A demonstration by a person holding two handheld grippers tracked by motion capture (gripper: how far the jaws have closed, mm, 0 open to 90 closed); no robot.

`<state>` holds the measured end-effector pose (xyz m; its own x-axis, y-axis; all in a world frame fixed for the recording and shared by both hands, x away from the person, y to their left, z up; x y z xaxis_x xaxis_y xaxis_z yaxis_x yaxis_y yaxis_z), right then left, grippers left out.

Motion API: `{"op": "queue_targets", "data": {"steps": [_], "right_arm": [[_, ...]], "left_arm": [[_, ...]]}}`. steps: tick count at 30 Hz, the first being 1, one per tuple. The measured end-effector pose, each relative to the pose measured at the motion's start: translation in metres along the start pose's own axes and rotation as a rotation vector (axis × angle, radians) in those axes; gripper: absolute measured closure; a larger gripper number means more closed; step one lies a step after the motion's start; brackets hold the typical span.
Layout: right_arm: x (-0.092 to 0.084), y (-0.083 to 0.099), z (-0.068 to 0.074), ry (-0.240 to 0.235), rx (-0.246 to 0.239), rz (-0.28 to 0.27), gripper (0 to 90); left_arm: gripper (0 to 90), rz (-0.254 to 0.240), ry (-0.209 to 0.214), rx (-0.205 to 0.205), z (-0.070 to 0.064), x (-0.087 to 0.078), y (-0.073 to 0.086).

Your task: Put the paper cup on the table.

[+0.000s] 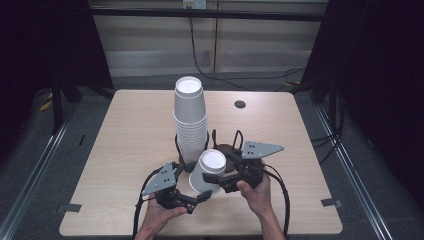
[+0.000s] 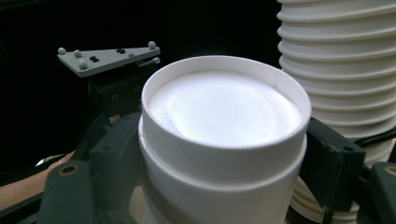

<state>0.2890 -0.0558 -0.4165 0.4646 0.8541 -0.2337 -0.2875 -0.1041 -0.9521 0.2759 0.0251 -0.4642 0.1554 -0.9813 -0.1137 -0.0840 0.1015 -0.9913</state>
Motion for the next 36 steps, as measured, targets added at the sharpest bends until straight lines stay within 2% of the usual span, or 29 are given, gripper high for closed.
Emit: {"op": "queue_targets", "data": {"steps": [10,12,20,26,30,36], "right_arm": [[0.008,0.001,0.005,-0.031,0.001,-0.005,22.6],[0.009,0.001,0.006,-0.036,0.002,-0.005,22.6],[0.009,0.003,0.007,-0.032,-0.009,0.003,21.1],[0.009,0.005,0.003,-0.030,0.028,-0.009,13.5],[0.006,0.009,0.000,-0.032,0.044,-0.020,12.9],[-0.001,0.009,-0.001,-0.022,0.035,-0.023,12.8]], "left_arm": [[8.0,0.000,0.038,-0.016,0.002,0.008,0.003],[8.8,-0.004,0.035,-0.016,0.003,0.007,0.002],[13.0,0.027,0.048,-0.008,0.003,0.006,0.005],[14.4,0.052,0.061,-0.021,0.004,0.007,0.009],[14.7,0.060,0.055,-0.023,0.005,0.006,0.010],[14.8,0.073,0.043,-0.026,0.007,0.003,0.010]]}}
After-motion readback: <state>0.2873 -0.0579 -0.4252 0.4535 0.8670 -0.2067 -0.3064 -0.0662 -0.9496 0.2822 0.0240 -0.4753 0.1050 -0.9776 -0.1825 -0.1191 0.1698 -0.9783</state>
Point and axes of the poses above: each handheld gripper's, and its own axes: x roughly forward along the jaws, y roughly out of its underside, z roughly to its left, the point moved 9 cm from there along x, roughly forward along the jaws, and after that the axes turned 8 degrees about y, right-handed, at the moved point
